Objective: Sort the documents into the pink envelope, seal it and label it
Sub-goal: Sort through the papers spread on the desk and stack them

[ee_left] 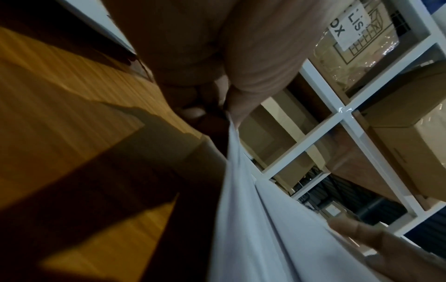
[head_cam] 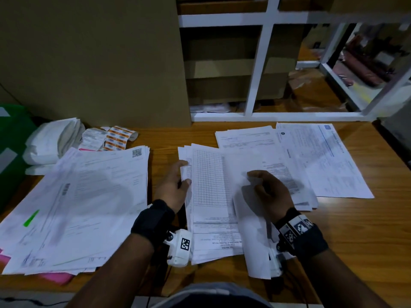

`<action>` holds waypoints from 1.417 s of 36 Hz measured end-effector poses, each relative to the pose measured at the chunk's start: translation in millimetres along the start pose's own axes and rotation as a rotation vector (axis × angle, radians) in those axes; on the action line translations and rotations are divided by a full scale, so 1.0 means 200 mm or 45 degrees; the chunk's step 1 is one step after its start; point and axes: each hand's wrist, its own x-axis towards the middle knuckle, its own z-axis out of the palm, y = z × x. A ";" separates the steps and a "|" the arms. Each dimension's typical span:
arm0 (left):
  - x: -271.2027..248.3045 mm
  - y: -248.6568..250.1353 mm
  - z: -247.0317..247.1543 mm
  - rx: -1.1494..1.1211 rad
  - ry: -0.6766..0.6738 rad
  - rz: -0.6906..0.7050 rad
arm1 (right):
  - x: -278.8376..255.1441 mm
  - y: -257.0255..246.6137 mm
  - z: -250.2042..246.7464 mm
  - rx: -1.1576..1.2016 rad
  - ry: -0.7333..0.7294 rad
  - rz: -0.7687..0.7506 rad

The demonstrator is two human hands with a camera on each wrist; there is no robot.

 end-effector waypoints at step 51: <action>0.11 -0.02 -0.19 0.198 -0.287 -0.061 | -0.06 -0.40 0.09 -1.031 -0.415 -0.955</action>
